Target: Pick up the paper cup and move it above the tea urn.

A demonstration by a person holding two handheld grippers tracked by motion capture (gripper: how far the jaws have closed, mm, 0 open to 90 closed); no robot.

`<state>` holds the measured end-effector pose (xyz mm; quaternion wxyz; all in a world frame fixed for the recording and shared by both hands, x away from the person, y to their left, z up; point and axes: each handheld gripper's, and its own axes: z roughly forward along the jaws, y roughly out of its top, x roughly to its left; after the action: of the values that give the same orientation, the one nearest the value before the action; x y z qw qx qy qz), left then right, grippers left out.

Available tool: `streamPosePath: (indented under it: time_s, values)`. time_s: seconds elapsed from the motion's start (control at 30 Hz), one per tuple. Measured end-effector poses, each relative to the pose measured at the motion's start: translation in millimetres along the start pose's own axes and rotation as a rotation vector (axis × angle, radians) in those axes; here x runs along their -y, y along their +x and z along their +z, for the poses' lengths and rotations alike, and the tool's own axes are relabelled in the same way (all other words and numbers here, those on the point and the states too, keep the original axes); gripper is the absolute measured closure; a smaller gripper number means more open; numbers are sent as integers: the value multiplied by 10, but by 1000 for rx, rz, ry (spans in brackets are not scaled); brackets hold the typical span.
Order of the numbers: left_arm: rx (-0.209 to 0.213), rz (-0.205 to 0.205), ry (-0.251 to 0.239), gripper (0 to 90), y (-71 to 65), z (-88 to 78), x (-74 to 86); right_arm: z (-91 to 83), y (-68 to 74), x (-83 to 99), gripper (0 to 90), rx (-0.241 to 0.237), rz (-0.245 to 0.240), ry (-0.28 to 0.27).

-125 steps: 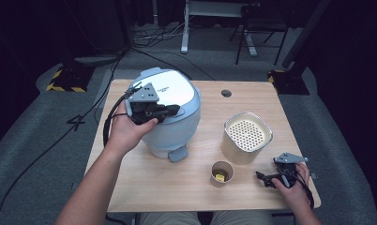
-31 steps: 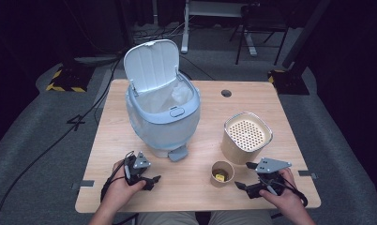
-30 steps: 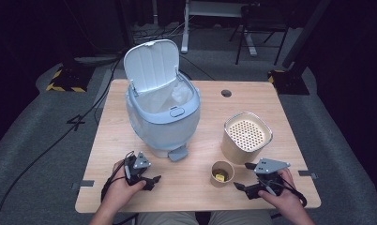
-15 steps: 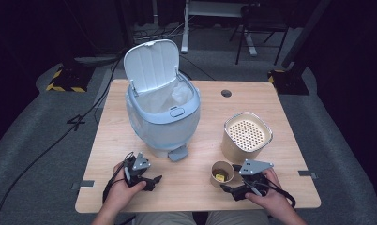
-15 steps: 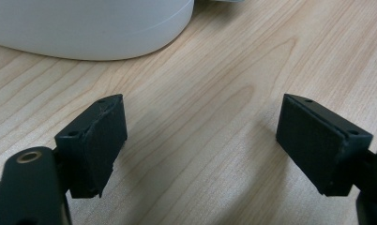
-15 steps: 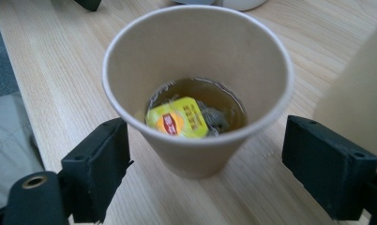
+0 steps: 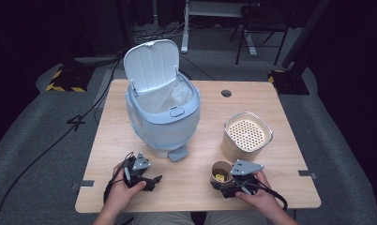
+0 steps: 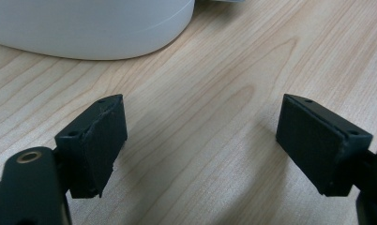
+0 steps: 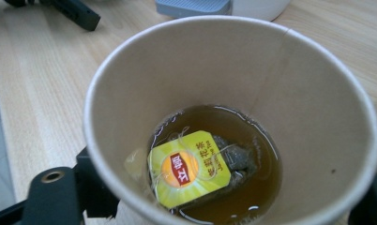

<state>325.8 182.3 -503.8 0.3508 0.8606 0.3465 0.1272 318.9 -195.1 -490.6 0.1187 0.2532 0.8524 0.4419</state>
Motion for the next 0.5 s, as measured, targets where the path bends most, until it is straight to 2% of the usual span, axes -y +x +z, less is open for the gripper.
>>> streamPosePath:
  time_s: [0.2, 0.5]
  values:
    - [0, 0, 0, 172, 0, 0, 0, 3, -5, 26, 269, 5, 12, -27]
    - [-1, -3, 0, 171, -2, 2, -2, -66, -27, 4, 289, -8, -16, -41]
